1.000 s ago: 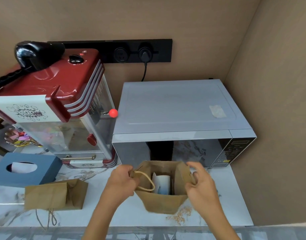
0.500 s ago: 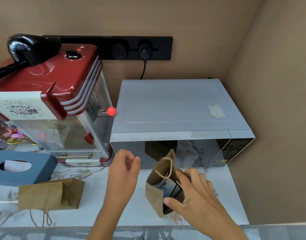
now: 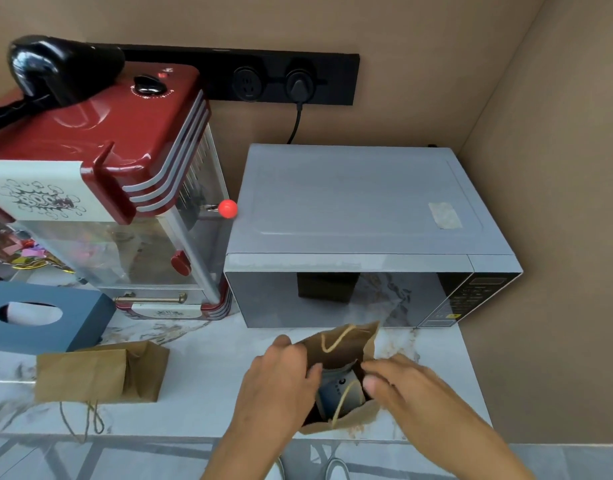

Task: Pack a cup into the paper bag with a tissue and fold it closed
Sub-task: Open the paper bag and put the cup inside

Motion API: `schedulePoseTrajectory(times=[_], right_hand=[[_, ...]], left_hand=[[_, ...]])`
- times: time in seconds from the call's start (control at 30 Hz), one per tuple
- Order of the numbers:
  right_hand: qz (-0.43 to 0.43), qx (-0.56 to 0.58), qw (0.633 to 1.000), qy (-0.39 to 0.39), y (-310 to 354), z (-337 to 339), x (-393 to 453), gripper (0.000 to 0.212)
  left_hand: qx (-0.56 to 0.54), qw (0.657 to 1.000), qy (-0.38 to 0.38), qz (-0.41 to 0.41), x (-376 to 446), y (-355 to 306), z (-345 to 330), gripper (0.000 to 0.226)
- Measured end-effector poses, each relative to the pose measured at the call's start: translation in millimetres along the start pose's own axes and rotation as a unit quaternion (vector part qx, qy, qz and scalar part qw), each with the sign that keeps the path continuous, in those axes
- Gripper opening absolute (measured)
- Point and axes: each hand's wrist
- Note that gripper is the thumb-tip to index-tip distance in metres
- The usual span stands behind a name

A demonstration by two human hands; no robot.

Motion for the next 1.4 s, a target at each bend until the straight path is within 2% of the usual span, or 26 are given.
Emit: schedulePoseTrajectory(times=[0.03,0.07,0.17,0.27,0.33,0.4,0.47,0.53,0.57,0.6,0.67,0.73,0.8,0.93,1.0,1.1,1.13,1.23,1.33,1.4], right_hand=[[0.000,-0.002,0.999,-0.045,4,-1,2,0.032],[0.011,-0.024,0.996,-0.086,10,-3,5,0.030],[0.036,-0.095,0.980,-0.169,20,-14,14,0.028],[-0.009,-0.186,0.969,-0.162,11,-8,17,0.042],[0.036,-0.257,0.950,-0.172,7,-4,14,0.044],[0.125,-0.294,0.928,-0.191,11,-2,9,0.032],[0.195,-0.281,0.926,-0.163,13,-1,7,0.025],[0.301,-0.264,0.915,-0.049,15,5,9,0.027],[0.353,-0.285,0.891,0.000,18,8,12,0.027],[0.366,-0.314,0.875,0.042,23,12,13,0.027],[0.310,-0.374,0.870,0.090,35,18,19,0.029],[0.270,-0.379,0.880,0.101,42,15,32,0.023],[0.227,-0.381,0.883,0.156,48,5,49,0.013],[0.163,-0.444,0.843,0.256,45,-38,84,0.031],[0.186,-0.473,0.822,0.257,42,-58,96,0.037],[0.268,-0.528,0.767,0.248,34,-78,108,0.042],[0.272,-0.524,0.766,0.253,32,-83,112,0.043],[0.256,-0.481,0.797,0.261,27,-90,119,0.045],[0.223,-0.411,0.850,0.243,26,-87,123,0.043],[0.218,-0.342,0.893,0.197,29,-74,121,0.034]], left_hand=[[-0.005,1.000,0.002,0.001,-1,-2,0,0.013],[-0.014,1.000,0.007,-0.003,-2,-2,-1,0.013],[-0.040,0.999,0.035,-0.014,-4,-1,-4,0.044],[-0.055,0.998,0.036,0.004,-2,6,-3,0.060],[-0.082,0.996,0.037,0.009,-1,8,-2,0.066],[-0.105,0.994,0.037,0.012,-2,7,-2,0.067],[-0.113,0.993,0.040,0.014,-1,6,-1,0.066],[-0.122,0.991,0.046,0.016,0,6,-1,0.066],[-0.123,0.991,0.047,0.016,0,6,0,0.066],[-0.125,0.991,0.046,0.015,-1,7,0,0.066],[-0.133,0.990,0.039,0.010,-2,7,-1,0.067],[-0.136,0.990,0.034,0.003,-4,5,-2,0.067],[-0.141,0.989,0.034,-0.003,-5,5,-4,0.067],[-0.158,0.986,0.039,-0.028,-6,4,-5,0.072],[-0.165,0.984,0.047,-0.040,-6,3,-5,0.075],[-0.165,0.984,0.057,-0.041,-4,2,-4,0.078],[-0.167,0.984,0.058,-0.039,-3,4,-4,0.078],[-0.169,0.983,0.055,-0.038,1,8,-3,0.076],[-0.173,0.983,0.050,-0.032,5,12,-3,0.076],[-0.177,0.983,0.042,-0.030,8,14,-3,0.074]])
Point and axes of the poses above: each hand's wrist, its own x-axis towards the middle knuckle, its own z-axis out of the back of the hand, y = z × x, and after that the axes turned 12 degrees about -y, right-handed
